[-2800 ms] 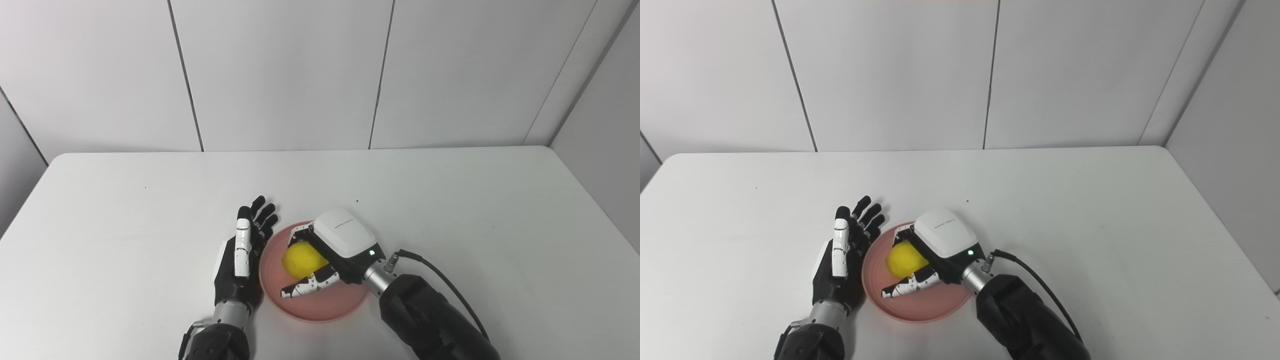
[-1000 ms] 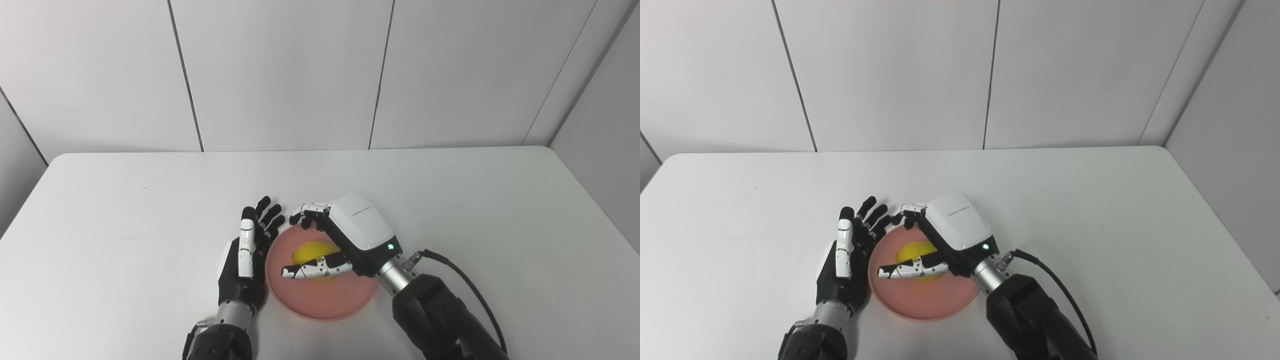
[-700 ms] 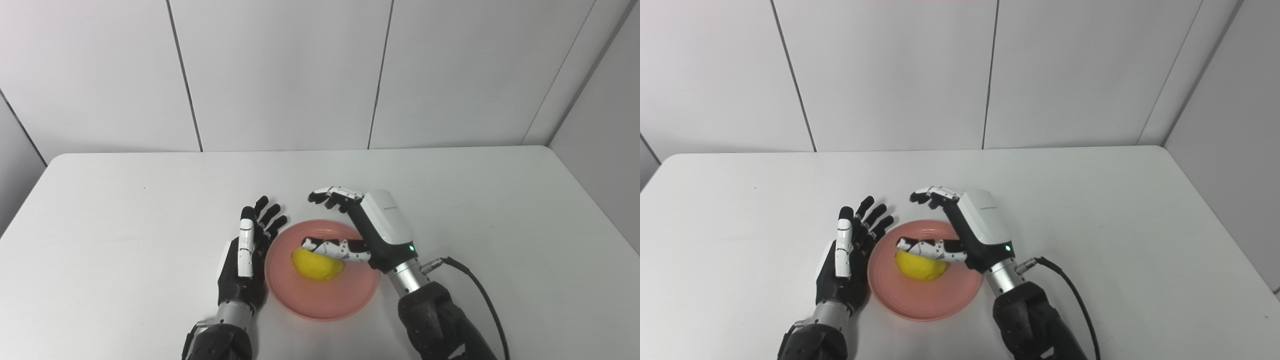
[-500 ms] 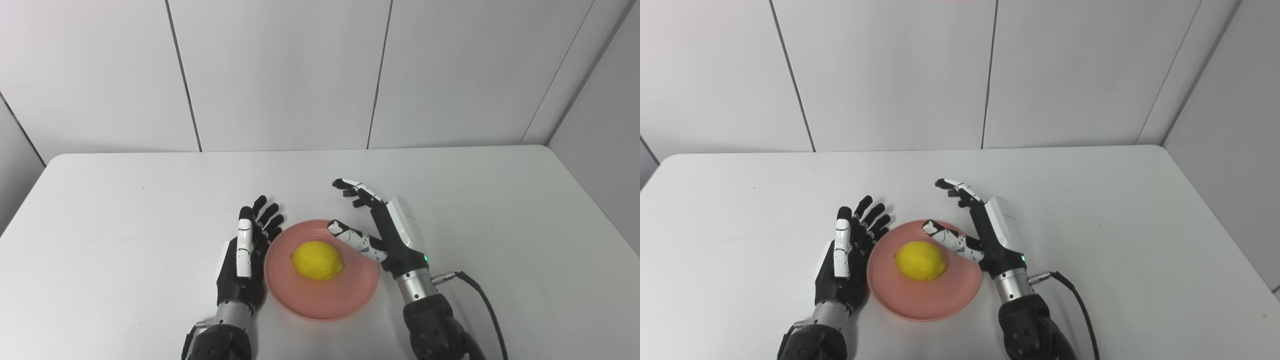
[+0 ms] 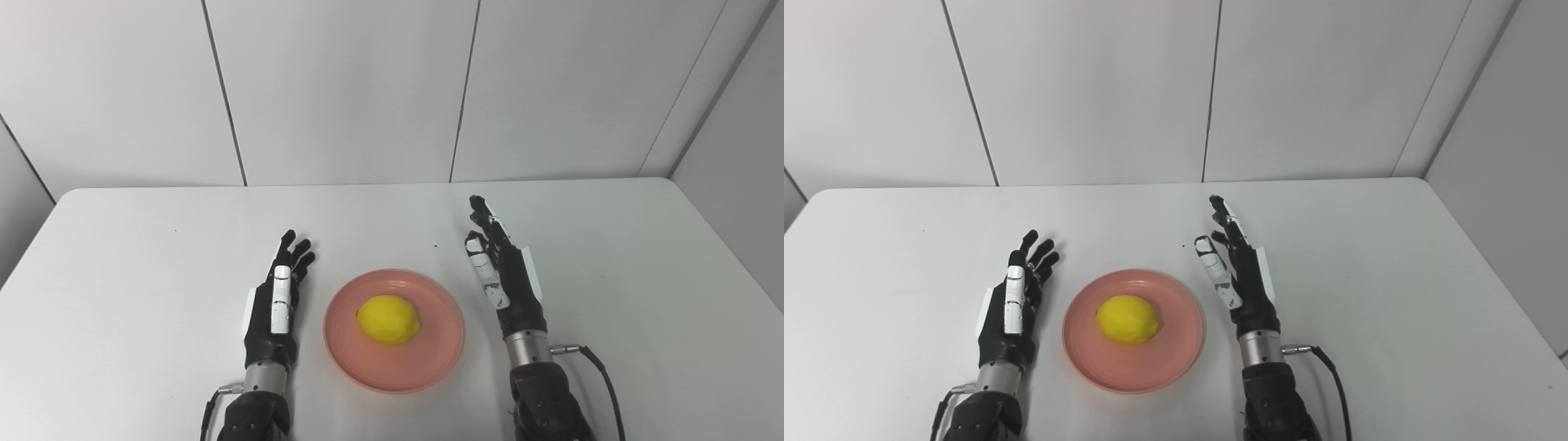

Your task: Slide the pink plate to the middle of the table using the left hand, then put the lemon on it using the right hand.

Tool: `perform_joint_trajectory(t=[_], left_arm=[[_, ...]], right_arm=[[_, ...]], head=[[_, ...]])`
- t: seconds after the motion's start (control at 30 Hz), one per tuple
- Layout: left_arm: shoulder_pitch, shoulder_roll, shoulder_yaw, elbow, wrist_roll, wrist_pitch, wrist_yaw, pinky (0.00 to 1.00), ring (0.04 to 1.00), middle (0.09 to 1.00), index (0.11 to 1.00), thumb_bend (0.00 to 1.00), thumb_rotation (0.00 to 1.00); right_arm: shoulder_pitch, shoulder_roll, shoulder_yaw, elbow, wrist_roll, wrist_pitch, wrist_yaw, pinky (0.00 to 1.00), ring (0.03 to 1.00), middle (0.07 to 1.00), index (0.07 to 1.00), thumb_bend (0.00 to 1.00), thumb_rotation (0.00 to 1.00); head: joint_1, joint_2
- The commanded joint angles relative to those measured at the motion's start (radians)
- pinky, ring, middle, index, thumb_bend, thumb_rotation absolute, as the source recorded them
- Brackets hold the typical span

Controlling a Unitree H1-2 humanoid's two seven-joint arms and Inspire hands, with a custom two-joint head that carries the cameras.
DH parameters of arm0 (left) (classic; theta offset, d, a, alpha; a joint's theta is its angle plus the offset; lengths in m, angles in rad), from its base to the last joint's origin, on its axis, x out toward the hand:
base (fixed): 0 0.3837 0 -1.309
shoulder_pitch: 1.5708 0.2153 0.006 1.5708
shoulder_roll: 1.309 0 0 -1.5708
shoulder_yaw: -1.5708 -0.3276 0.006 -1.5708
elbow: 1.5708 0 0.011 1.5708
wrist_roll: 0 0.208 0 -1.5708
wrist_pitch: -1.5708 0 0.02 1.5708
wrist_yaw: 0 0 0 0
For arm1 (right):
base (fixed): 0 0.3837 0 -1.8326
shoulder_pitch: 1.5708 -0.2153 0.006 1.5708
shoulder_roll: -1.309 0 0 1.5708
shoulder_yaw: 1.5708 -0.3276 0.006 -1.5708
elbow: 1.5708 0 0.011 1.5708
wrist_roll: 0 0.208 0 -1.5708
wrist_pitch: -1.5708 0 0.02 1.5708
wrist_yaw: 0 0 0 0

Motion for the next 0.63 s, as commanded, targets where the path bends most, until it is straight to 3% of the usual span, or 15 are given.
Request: perform_joint_trajectory(t=[0.0,0.2,0.33,0.6], left_arm=[[-0.029,0.007,0.006,0.004,0.027,-0.006,0.021,0.94,0.887,0.905,0.927,0.78,1.0],[-0.071,0.037,0.02,0.004,0.064,0.028,0.046,0.93,0.885,0.912,0.914,0.75,1.0],[-0.094,0.046,0.042,0.004,0.057,0.072,0.051,0.95,0.896,0.92,0.907,0.7,1.0],[-0.109,0.038,0.081,-0.017,0.004,0.191,0.033,0.99,0.939,0.96,0.942,0.71,1.0]], right_arm=[[-0.022,0.007,-0.002,-0.029,0.016,-0.012,0.008,0.88,0.925,0.935,0.915,0.7,1.0],[-0.014,0.046,-0.029,-0.046,0.121,0.065,0.024,0.92,0.929,0.936,0.911,0.73,1.0],[-0.02,0.062,-0.044,-0.021,0.135,0.075,0.013,0.94,0.924,0.93,0.917,0.72,1.0],[-0.026,0.077,-0.078,0.021,0.169,0.096,0.006,0.95,0.932,0.929,0.924,0.69,1.0]], head=[[0.001,0.002],[0.008,0.006],[0.013,0.008],[0.016,0.01]])
